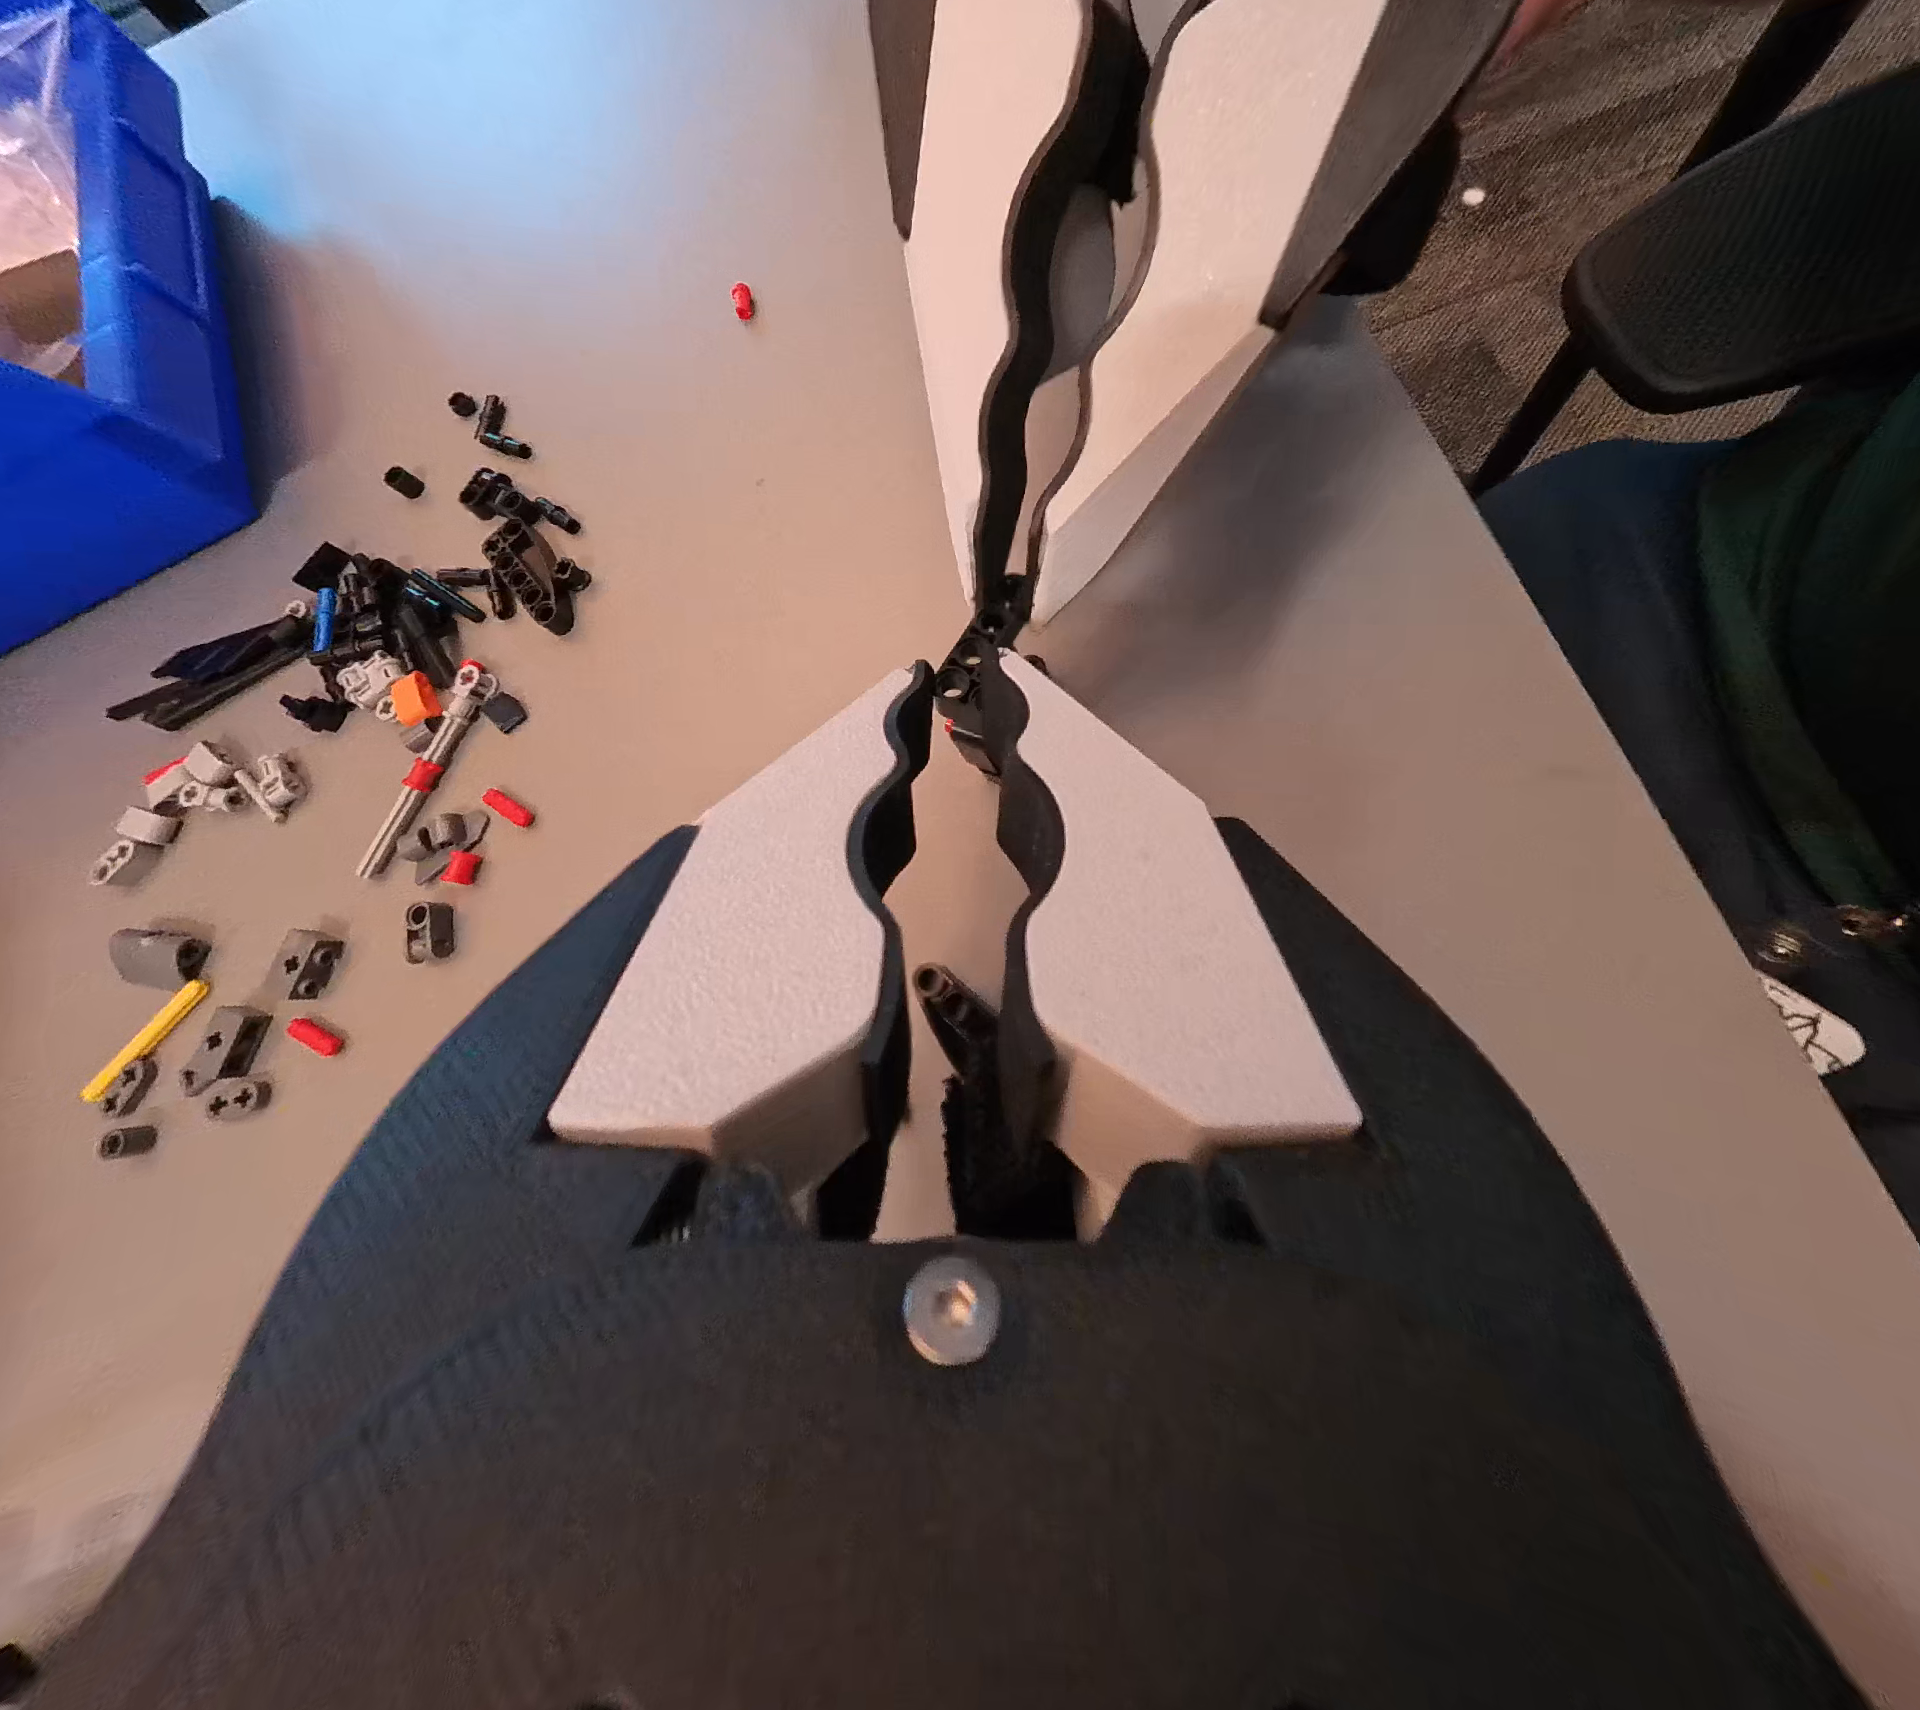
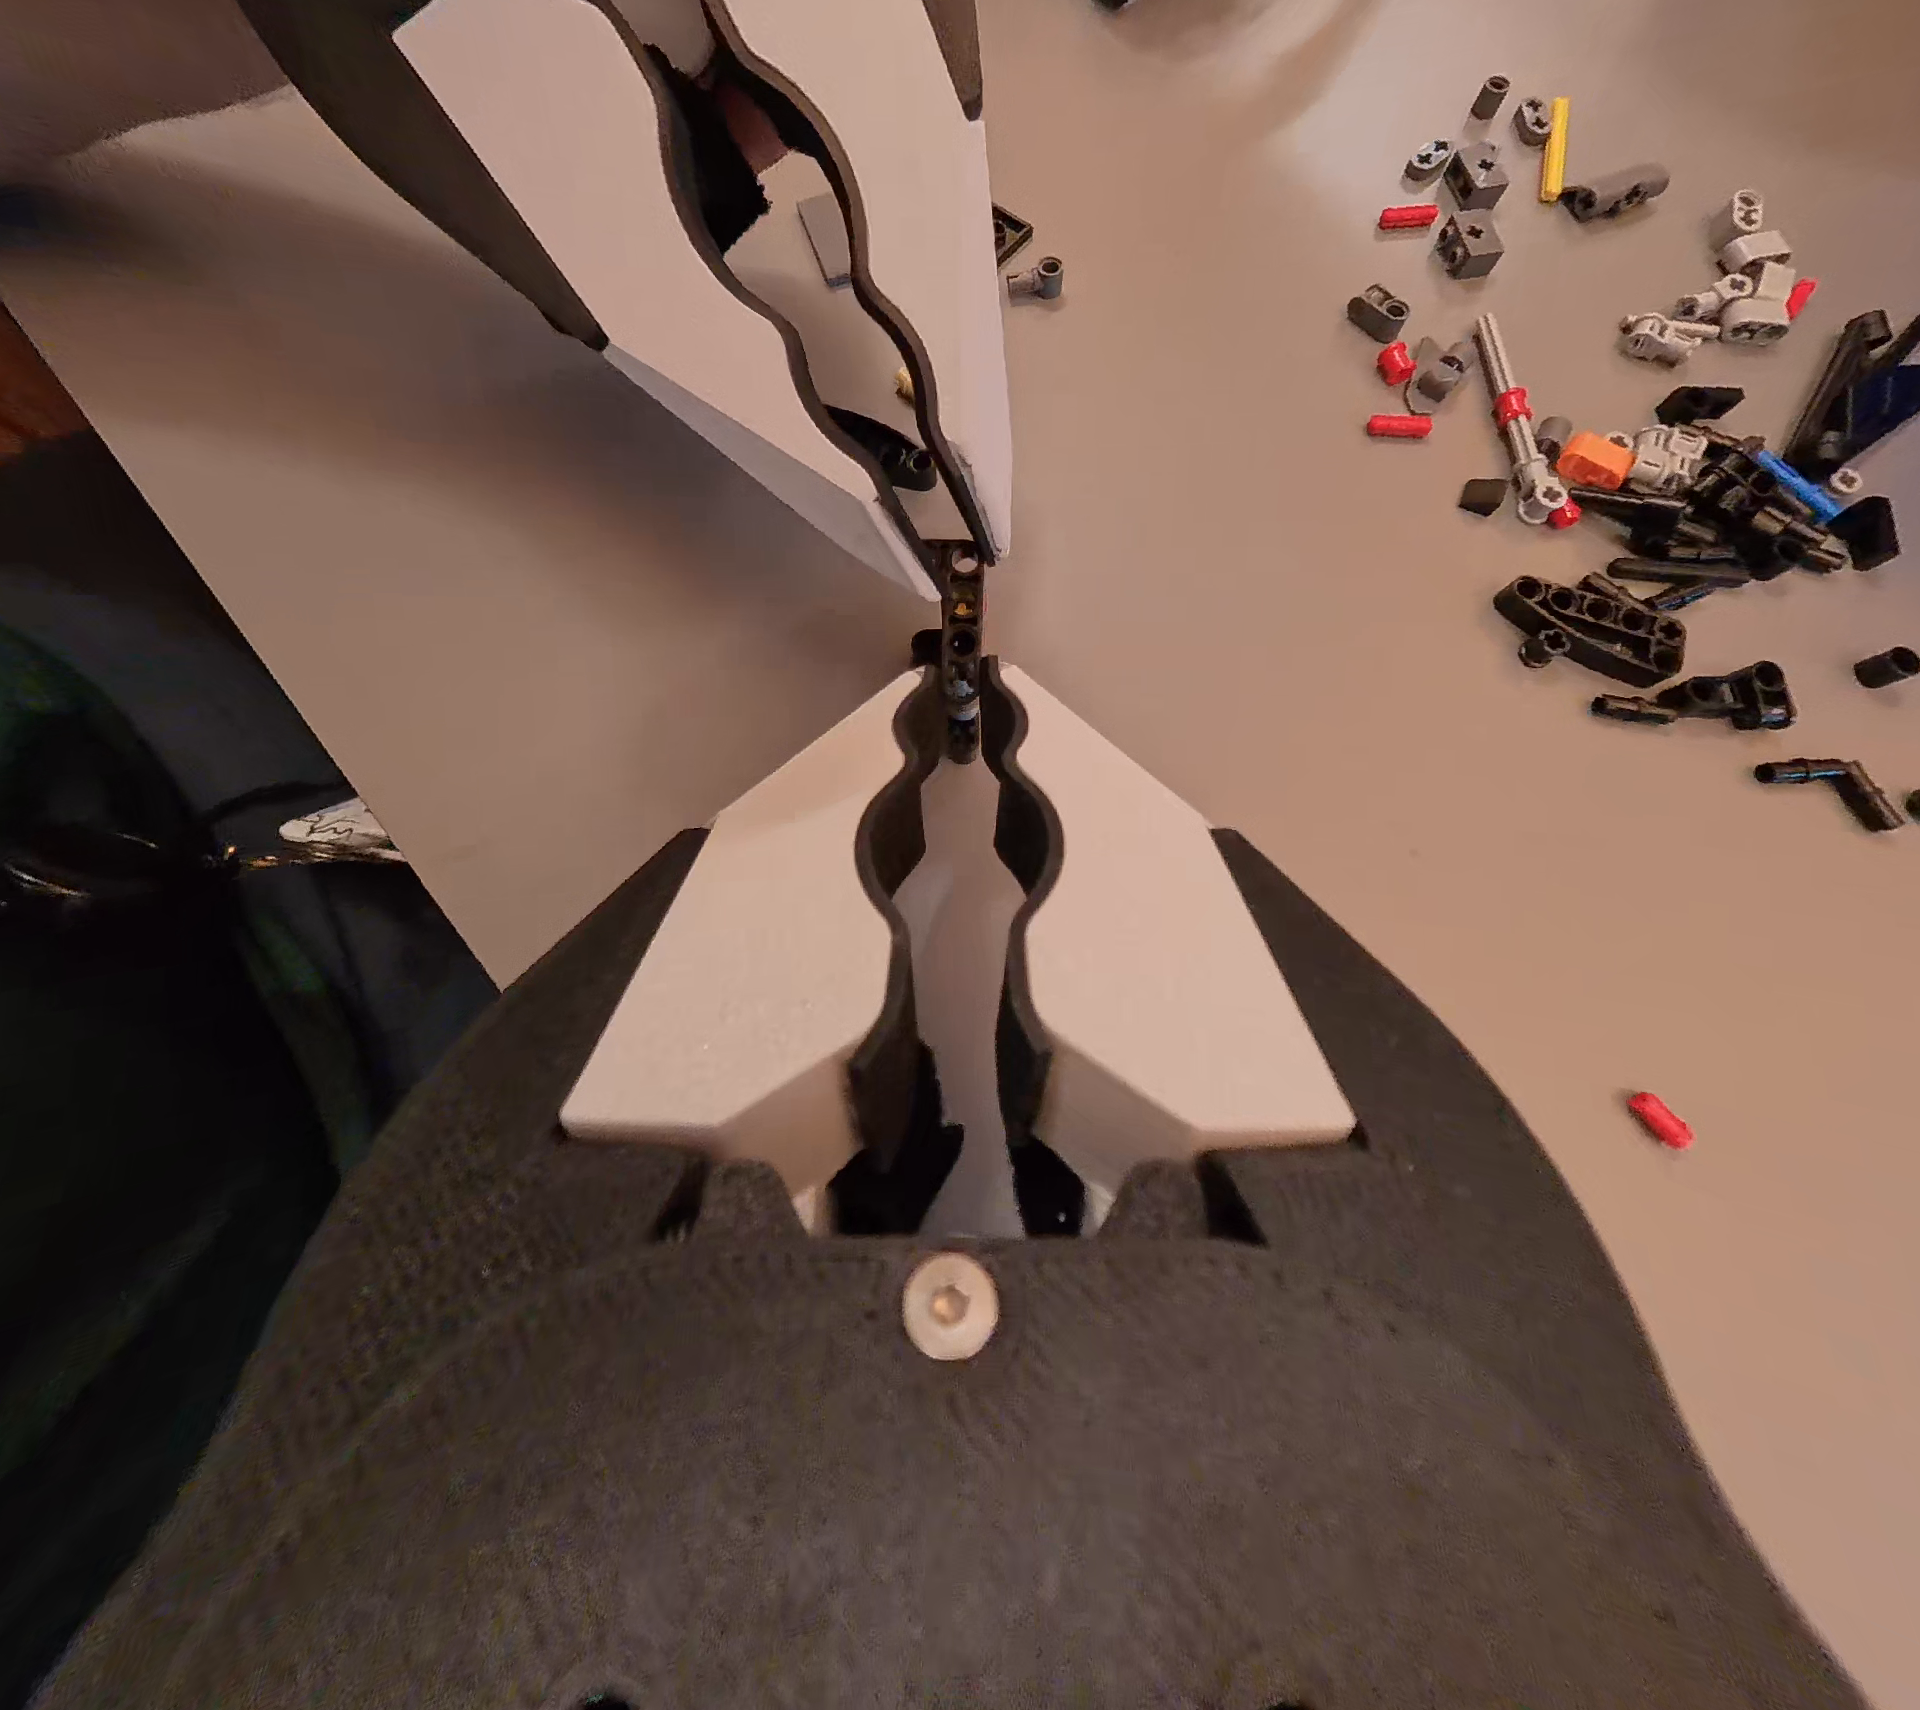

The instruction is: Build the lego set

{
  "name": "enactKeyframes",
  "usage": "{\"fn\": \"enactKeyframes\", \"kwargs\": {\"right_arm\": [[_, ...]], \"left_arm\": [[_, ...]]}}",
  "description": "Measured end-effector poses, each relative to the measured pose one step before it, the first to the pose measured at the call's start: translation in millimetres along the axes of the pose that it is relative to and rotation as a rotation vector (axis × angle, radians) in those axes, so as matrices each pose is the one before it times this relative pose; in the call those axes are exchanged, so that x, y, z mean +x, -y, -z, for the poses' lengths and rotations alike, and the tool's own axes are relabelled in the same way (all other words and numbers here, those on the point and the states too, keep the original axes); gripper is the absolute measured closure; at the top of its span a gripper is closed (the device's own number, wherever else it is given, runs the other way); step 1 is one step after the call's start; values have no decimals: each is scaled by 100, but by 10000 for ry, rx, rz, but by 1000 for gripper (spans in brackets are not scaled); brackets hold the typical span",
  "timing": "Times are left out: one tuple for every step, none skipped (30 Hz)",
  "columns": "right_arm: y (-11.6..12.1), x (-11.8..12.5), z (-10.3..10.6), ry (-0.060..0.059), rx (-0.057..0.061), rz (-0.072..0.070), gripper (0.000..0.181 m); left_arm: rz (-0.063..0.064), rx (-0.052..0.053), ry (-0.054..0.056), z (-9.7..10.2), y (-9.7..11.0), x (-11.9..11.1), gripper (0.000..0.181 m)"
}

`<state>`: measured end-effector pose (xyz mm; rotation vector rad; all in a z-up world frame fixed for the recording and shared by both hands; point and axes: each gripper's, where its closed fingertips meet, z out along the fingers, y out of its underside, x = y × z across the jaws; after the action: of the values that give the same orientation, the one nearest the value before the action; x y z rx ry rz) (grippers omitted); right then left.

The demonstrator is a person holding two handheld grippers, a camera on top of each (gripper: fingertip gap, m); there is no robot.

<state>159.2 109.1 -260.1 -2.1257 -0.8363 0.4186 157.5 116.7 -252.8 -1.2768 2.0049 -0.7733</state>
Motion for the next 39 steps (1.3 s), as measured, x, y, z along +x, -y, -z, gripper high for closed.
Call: {"fn": "enactKeyframes", "kwargs": {"right_arm": [[22, -2, -16, -89, -111, 119, 176], [-14, -59, 7, -26, -140, 83, 176], [-11, -60, 14, 21, -134, 51, 176], [-1, -31, 11, 32, -108, 13, 176], [0, 18, -4, 28, -91, -6, 176], [6, 30, -12, 2, -78, 49, 176], [3, 26, -8, -9, -62, 80, 176], [-15, 14, -3, -11, -63, 79, 176], [-11, -11, 4, -14, -70, 66, 176], [-7, -18, -1, 4, -51, 21, 176], [2, -11, 10, 14, -23, 11, 176], [-47, -61, -46, 21, -52, 7, 176], [-170, -74, -146, 1, -135, 42, 176], [-153, -31, -171, -38, -112, 58, 176], [-18, 18, -33, -9, -12, -10, 176], [-28, 31, 9, 68, 8, -91, 176], [-13, 40, -11, 95, 19, -115, 176], [-5, 24, -6, 76, -13, -88, 176], [-25, 8, -7, 38, -70, -4, 176], [-50, -6, -41, 59, -99, -14, 176], [-57, 22, -54, 114, -72, -77, 176], [-14, 26, -6, 150, -6, -97, 176], [-2, 26, -2, 121, 17, -55, 176], [17, 10, -9, 58, 0, -3, 176], [-24, 6, -5, -24, -62, 49, 176], [-9, -6, -3, -97, -119, 96, 176], [-6, -11, -7, -90, -107, 123, 176], [-9, 56, -13, 34, -20, 15, 176], [-22, 19, 4, 204, 62, -147, 175], [13, -48, 4, 194, 63, -73, 175], [35, -19, 10, 32, 7, 89, 175], [49, 48, -5, -51, -42, 66, 176], [72, 74, -1, -34, -14, -14, 176], [111, 83, -18, 5, 82, -59, 176], [141, 78, 13, 37, 173, -65, 176], [208, -3, 58, 122, 230, -136, 175], [239, -65, 128, 199, 218, -276, 172], [200, -50, 224, 166, 149, -285, 160], [171, 71, 322, -5, 118, -103, 156]], "left_arm": [[23, 59, 32, 22, -28, 2, 174], [30, 53, 9, 15, -30, 78, 174], [92, 61, -8, 18, -20, 60, 174], [106, 92, -4, 14, -2, 11, 174], [109, 83, -26, -1, -21, -11, 174], [75, 26, -25, -11, -58, -29, 175], [13, 20, 8, -8, 6, -25, 175], [-44, -12, 30, -8, -13, 8, 174], [-9, 8, 29, 4, -6, 24, 175], [46, 39, 22, -5, 2, 13, 175], [31, 18, -5, 0, -56, 47, 175], [-8, -31, -30, -8, -100, 82, 175], [-9, -138, -28, -170, -286, 137, 175], [-39, -24, 71, -110, -116, -13, 175], [-95, 46, 90, 27, 44, -17, 175], [-115, -22, 125, -30, 9, -29, 175], [-5, -53, 49, -52, -15, -62, 175], [161, 29, -93, -36, -3, -33, 175], [201, 64, -161, -18, -18, 24, 175], [74, 7, -102, -23, -74, 18, 174], [-40, 10, 65, -49, -1, -36, 174], [77, 17, 28, -26, 32, 0, 174], [130, 33, -43, -1, -16, -27, 174], [91, 73, -50, 6, -3, -16, 174], [55, 132, 5, -22, 27, -7, 174], [56, 67, -5, 6, -21, 34, 174], [-41, 65, 8, 22, -23, 14, 174], [76, 134, 27, -36, 26, -58, 174], [115, 59, 12, -28, 28, -4, 174], [-101, -57, 21, 55, -32, 58, 174], [-100, -67, 59, 34, -13, 2, 174], [108, 49, 10, -21, 38, -74, 175], [354, 121, -94, 9, 30, -115, 175], [185, 83, -73, 48, -13, -138, 174], [-93, 75, 75, 86, 140, -110, 174], [-66, 59, 85, 133, 205, -87, 173], [134, -99, -69, 122, -62, -34, 170], [197, -38, -11, 184, -113, -220, 167], [73, 85, 122, 254, -3, -333, 166]]}}
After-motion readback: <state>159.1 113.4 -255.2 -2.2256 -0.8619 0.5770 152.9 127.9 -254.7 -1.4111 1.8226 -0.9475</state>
